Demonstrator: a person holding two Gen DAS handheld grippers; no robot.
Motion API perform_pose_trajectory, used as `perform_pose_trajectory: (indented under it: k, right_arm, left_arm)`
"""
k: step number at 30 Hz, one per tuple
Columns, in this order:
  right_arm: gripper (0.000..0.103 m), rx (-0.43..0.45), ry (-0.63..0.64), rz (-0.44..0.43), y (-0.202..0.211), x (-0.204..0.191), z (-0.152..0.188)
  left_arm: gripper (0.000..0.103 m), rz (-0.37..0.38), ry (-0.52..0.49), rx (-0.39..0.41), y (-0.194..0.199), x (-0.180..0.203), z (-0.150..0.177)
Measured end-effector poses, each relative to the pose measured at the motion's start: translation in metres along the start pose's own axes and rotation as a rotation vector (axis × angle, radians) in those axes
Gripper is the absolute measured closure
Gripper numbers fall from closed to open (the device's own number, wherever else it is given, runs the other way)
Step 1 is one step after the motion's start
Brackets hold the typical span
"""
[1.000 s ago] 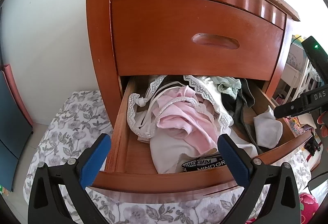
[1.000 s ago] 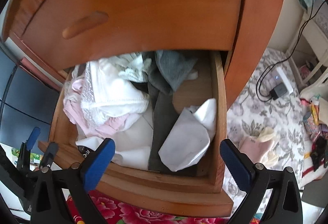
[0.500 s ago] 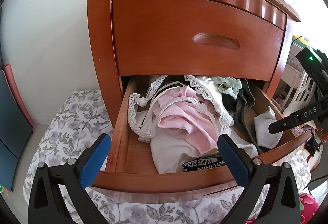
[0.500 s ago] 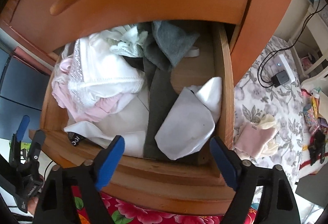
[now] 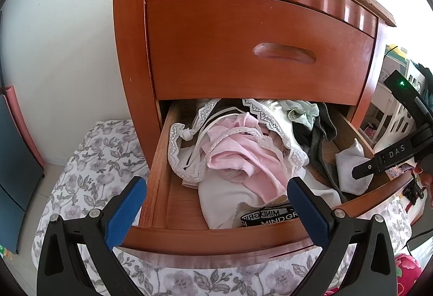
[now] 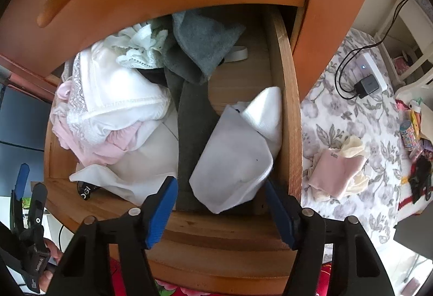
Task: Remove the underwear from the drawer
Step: 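Move the right gripper back into the drawer and grasp the white sock, then lift the white sock out and carry it over the bedsheet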
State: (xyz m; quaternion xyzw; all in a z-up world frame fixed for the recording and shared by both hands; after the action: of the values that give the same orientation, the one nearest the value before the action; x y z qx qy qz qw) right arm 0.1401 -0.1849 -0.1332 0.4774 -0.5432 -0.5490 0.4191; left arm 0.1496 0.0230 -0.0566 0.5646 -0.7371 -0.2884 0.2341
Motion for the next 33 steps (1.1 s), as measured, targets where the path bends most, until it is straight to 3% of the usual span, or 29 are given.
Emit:
perform_pose_trajectory:
  k: [4,7,9,12,24,28,33]
  right_arm:
    - [0.053,-0.010,-0.008,0.022,-0.006,0.004,0.000]
    - [0.066,-0.012,-0.013,0.037,-0.011,0.009,0.002]
    - [0.080,-0.008,-0.019,0.042,-0.011,0.012,0.002]
    - [0.091,0.020,-0.025,0.058,-0.008,0.017,0.000]
    - [0.096,0.103,0.017,0.112,0.014,0.009,-0.004]
    - [0.097,0.167,0.059,0.222,0.027,0.010,-0.009]
    - [0.098,0.230,0.087,0.286,0.042,0.007,-0.014]
  left_arm:
    - [0.000,0.002,-0.001,0.000,0.000,0.000,0.000]
    - [0.000,0.004,-0.002,0.000,0.000,0.000,0.000]
    - [0.000,0.004,-0.001,-0.002,-0.001,0.000,0.000]
    - [0.000,0.000,0.000,-0.006,-0.001,-0.001,0.001]
    - [0.000,-0.006,-0.003,-0.011,-0.002,-0.001,0.002]
    - [0.000,-0.005,-0.001,-0.011,-0.002,-0.002,0.003]
    - [0.000,-0.005,-0.003,-0.011,-0.002,-0.002,0.002]
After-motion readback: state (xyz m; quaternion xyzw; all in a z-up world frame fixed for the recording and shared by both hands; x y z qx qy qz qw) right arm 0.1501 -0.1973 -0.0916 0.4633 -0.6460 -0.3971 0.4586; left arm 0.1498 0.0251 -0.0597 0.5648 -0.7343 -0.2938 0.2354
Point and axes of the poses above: each gripper's, at about its wrist camera, not at the fingertips, and y roughly against the way its jaws point, x to its right, z to its underside, the point moved 10 cm from there along -y, roughly the way its jaws point, and after that the axes turned 5 degrees about -x, right-handed, at the moved point
